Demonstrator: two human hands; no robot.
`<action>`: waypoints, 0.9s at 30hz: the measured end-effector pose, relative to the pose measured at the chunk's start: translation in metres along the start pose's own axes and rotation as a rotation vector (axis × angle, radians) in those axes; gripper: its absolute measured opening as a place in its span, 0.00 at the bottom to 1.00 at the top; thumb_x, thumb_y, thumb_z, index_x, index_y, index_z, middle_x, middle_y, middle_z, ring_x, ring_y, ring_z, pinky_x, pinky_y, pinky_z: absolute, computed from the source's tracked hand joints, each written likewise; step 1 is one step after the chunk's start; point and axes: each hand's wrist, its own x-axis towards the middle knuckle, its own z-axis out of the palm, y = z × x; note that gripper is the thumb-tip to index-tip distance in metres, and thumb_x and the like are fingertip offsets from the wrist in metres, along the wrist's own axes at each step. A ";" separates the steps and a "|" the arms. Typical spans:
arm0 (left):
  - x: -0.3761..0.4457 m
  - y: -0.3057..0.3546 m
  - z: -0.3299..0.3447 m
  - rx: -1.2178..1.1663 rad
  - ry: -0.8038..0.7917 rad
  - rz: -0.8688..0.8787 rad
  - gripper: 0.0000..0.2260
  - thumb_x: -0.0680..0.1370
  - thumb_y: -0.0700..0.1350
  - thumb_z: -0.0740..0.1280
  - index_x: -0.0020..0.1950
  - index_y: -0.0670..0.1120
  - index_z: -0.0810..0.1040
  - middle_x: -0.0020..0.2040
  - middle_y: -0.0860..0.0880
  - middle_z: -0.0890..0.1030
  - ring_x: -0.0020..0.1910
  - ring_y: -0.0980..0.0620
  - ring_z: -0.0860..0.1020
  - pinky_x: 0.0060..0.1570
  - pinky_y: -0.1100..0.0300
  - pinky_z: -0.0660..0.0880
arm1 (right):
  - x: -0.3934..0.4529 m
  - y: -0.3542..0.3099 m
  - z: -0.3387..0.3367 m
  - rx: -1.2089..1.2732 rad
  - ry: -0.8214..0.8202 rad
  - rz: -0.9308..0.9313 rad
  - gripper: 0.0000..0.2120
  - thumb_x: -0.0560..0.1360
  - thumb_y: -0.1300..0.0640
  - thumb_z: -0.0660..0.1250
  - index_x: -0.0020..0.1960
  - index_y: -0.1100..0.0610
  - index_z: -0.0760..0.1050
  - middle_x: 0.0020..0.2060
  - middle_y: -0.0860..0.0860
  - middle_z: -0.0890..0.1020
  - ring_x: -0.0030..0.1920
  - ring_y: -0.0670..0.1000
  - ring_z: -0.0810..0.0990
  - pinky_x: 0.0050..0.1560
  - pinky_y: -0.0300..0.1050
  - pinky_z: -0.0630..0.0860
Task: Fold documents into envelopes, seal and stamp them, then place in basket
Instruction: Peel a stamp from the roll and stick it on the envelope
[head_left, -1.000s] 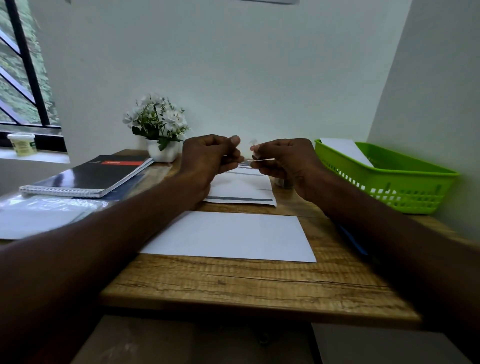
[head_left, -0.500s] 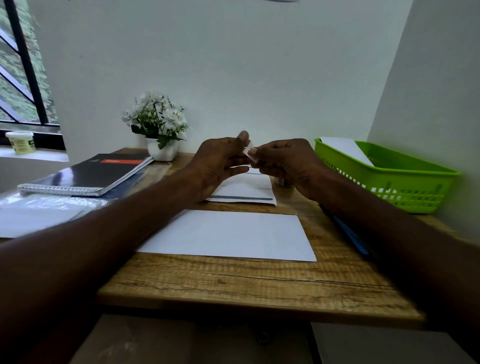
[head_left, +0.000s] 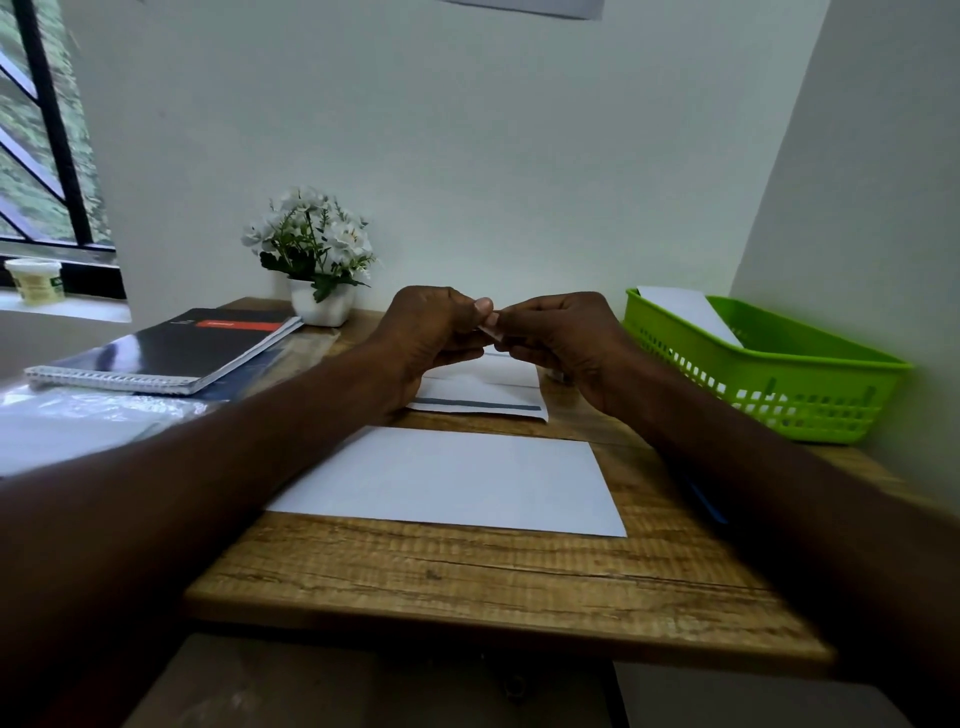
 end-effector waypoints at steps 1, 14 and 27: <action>0.000 0.001 0.001 -0.007 0.012 -0.004 0.05 0.80 0.40 0.71 0.46 0.39 0.81 0.49 0.40 0.86 0.49 0.43 0.86 0.54 0.53 0.83 | 0.000 0.000 0.001 -0.007 0.004 -0.003 0.09 0.72 0.59 0.78 0.48 0.64 0.86 0.44 0.62 0.87 0.49 0.55 0.88 0.58 0.48 0.83; -0.007 0.003 0.000 -0.182 0.002 -0.055 0.11 0.78 0.43 0.74 0.54 0.36 0.82 0.49 0.39 0.86 0.49 0.41 0.87 0.52 0.51 0.84 | -0.001 -0.005 -0.001 0.044 -0.022 0.029 0.10 0.71 0.59 0.79 0.49 0.64 0.86 0.45 0.61 0.88 0.49 0.56 0.88 0.58 0.48 0.83; -0.002 -0.001 -0.009 -0.082 -0.096 -0.061 0.09 0.78 0.39 0.72 0.56 0.36 0.84 0.54 0.39 0.86 0.55 0.42 0.86 0.58 0.53 0.82 | -0.002 -0.003 -0.006 0.069 -0.054 0.107 0.12 0.74 0.62 0.77 0.55 0.67 0.84 0.48 0.62 0.87 0.50 0.57 0.88 0.51 0.44 0.84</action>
